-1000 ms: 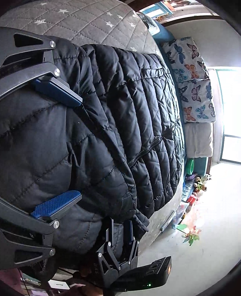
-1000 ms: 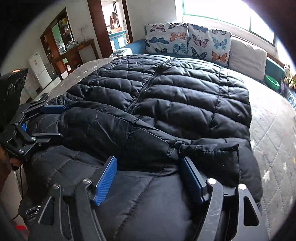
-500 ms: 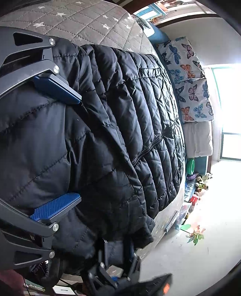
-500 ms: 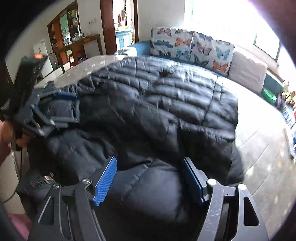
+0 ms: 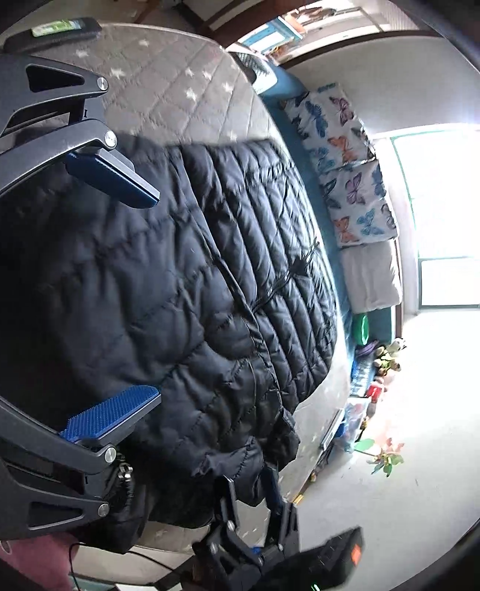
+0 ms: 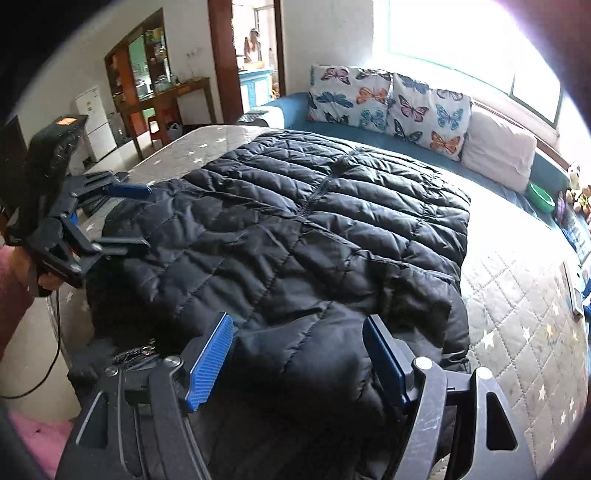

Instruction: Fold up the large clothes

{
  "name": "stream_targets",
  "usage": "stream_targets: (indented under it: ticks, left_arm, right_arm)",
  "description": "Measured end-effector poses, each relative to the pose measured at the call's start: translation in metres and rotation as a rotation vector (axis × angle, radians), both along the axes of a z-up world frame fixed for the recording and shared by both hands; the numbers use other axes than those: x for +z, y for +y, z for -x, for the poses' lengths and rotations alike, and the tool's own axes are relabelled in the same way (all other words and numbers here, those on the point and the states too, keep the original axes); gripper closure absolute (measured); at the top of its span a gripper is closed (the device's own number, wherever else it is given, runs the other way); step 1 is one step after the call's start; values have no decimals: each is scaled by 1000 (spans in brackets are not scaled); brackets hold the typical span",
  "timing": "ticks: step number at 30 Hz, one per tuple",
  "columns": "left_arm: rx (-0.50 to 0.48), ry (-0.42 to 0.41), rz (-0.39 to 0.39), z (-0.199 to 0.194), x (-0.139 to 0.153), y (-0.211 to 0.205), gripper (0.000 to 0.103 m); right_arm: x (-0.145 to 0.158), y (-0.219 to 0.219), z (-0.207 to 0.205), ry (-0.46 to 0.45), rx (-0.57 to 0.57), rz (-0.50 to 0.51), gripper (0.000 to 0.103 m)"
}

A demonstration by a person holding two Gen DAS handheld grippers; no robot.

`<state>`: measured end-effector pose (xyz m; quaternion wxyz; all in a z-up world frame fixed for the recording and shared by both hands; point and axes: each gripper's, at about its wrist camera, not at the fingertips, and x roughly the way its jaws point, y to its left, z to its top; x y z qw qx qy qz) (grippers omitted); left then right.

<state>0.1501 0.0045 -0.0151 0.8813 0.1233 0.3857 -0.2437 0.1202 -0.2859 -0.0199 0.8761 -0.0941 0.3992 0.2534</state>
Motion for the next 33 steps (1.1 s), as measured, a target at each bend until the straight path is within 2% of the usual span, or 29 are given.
stream_targets:
  ticks: [3, 5, 9, 12, 15, 17, 19, 25, 28, 30, 33]
  left_arm:
    - [27, 40, 4, 7, -10, 17, 3]
    - [44, 64, -5, 10, -23, 28, 7]
    - [78, 96, 67, 13, -37, 51, 7]
    - [91, 104, 73, 12, -44, 53, 7]
    - [86, 93, 25, 13, -51, 44, 4]
    - [86, 91, 9, 14, -52, 40, 4]
    - [86, 98, 3, 15, -50, 41, 4]
    - [24, 23, -60, 59, -23, 43, 4]
    - [-9, -20, -101, 83, -9, 42, 4]
    - [-24, -38, -55, 91, 9, 45, 4]
    - [6, -80, 4, 84, 30, 48, 4]
  right_arm:
    - [-29, 0, -10, 69, -10, 41, 22]
    - [-42, -5, -11, 66, 3, 18, 21]
    - [-30, -1, -5, 58, -4, 33, 21]
    - [-16, -6, -1, 32, -13, -19, 21]
    - [-37, -10, -8, 84, -30, -23, 21]
    - [-49, -8, -10, 68, -12, -9, 20]
    - [-48, -4, -10, 63, -12, 16, 20]
    - [-31, 1, -7, 67, -16, 67, 20]
    - [-12, 0, 2, 46, -25, 45, 20]
    - [8, 6, 4, 30, 10, 5, 20]
    - [23, 19, -3, -40, 27, 15, 20]
